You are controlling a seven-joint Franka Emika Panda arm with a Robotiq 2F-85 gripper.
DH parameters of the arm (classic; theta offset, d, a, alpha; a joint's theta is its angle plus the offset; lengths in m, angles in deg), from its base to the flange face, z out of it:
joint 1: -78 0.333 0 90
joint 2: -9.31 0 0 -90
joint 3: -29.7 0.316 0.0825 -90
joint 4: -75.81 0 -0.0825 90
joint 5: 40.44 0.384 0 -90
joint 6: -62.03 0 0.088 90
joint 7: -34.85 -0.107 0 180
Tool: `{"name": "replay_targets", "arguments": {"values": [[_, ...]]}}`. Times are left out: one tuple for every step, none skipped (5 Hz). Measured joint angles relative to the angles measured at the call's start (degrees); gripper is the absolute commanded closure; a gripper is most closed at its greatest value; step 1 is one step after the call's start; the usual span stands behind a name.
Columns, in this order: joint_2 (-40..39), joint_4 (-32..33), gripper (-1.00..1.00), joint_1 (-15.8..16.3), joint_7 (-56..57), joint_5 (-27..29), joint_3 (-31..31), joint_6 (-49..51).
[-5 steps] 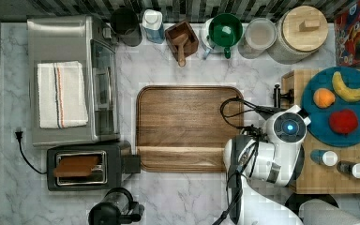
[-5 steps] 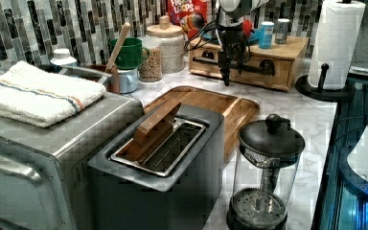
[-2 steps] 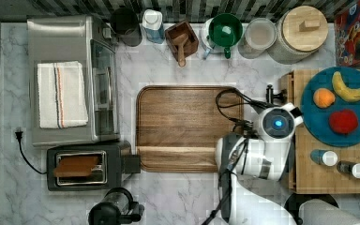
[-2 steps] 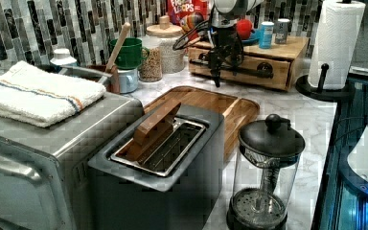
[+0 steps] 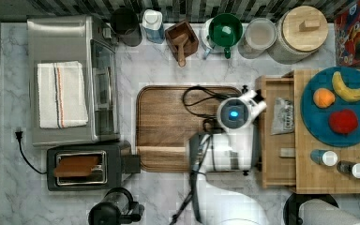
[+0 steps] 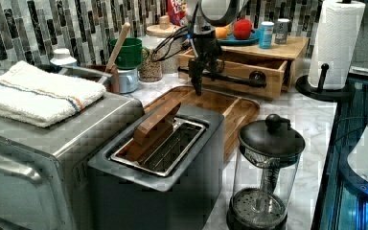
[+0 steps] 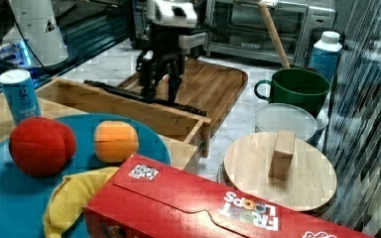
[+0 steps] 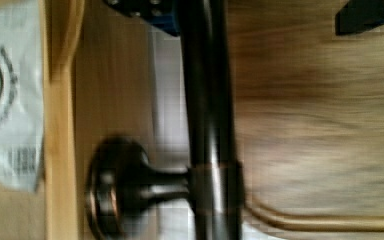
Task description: Open the drawer.
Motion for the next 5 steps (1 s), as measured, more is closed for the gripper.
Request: {"name": "replay_targets", "arguments": {"values": [[0.7, 1.2, -1.00, 3.2, -0.1, 0.0, 1.6, -0.8], [1.5, 2.4, -1.00, 5.8, -2.6, 0.0, 2.6, -1.5], [1.6, 2.6, -1.00, 6.4, -5.0, -1.2, 3.9, -1.5], [1.6, 2.7, -1.00, 6.3, -5.3, -1.1, 3.8, -2.1], [1.8, 2.7, -1.00, 6.1, -5.3, -1.1, 3.8, -2.2]]}}
